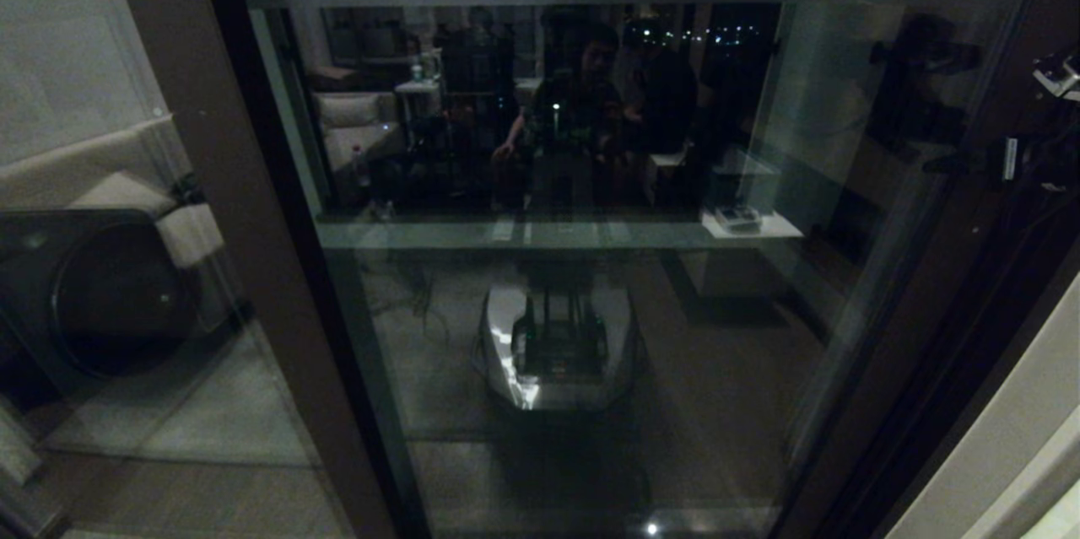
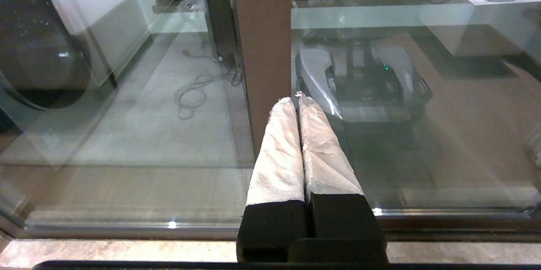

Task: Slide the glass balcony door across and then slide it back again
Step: Open the slid door

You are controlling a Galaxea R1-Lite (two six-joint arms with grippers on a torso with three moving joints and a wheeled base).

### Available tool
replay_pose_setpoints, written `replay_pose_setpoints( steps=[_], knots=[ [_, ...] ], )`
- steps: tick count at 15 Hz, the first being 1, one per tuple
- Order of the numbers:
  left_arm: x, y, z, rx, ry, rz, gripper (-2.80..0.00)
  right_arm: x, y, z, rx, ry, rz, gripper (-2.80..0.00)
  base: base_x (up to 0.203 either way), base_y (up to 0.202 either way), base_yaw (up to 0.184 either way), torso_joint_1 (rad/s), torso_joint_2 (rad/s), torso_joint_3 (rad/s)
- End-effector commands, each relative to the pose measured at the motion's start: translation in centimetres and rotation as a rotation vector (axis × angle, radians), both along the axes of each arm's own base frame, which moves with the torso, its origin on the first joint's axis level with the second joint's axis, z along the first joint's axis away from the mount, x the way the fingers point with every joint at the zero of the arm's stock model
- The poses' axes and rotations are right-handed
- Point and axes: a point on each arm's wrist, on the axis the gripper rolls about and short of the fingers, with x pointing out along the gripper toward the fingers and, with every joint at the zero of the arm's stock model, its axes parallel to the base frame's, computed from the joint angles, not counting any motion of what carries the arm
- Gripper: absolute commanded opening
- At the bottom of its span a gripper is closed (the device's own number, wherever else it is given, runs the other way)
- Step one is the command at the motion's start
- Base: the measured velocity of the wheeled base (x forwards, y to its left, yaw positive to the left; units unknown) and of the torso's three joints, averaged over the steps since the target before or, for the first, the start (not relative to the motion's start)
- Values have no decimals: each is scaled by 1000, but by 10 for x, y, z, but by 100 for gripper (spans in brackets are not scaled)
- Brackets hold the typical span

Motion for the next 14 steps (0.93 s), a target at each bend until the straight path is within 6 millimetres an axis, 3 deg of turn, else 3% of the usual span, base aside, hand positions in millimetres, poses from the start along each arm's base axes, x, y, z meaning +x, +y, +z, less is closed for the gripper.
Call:
replay_pose_setpoints(
  steps=[1, 14],
  knots=[
    [0, 0, 0, 0, 0, 0, -280, 0, 1, -1, 1, 3, 4, 0, 0, 0, 0, 0, 0, 0],
    [0, 0, 0, 0, 0, 0, -280, 2, 5, -5, 6, 16, 16, 0, 0, 0, 0, 0, 0, 0]
  ],
)
